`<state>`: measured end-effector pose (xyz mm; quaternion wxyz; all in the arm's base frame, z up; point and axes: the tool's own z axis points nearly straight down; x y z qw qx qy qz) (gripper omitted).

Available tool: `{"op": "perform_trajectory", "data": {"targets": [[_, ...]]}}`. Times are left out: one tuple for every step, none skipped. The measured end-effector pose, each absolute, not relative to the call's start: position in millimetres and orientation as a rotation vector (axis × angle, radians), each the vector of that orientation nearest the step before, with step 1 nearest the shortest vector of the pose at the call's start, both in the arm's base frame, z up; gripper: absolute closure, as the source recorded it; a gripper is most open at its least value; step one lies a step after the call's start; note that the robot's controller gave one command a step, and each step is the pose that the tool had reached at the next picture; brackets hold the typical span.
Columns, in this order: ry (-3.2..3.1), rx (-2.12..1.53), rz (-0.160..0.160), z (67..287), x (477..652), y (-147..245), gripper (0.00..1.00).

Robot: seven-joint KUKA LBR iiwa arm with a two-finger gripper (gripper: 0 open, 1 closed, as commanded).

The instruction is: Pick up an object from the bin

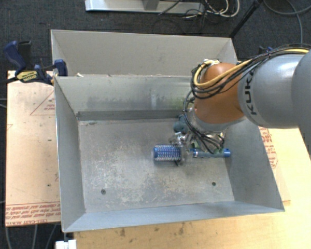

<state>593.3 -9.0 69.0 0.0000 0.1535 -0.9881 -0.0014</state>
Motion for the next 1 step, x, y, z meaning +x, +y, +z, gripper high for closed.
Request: {"op": "perform_trajectory", "data": {"targets": [[-3.078,0.680,0.002,321.4,538.1,9.7,1.00]]}}
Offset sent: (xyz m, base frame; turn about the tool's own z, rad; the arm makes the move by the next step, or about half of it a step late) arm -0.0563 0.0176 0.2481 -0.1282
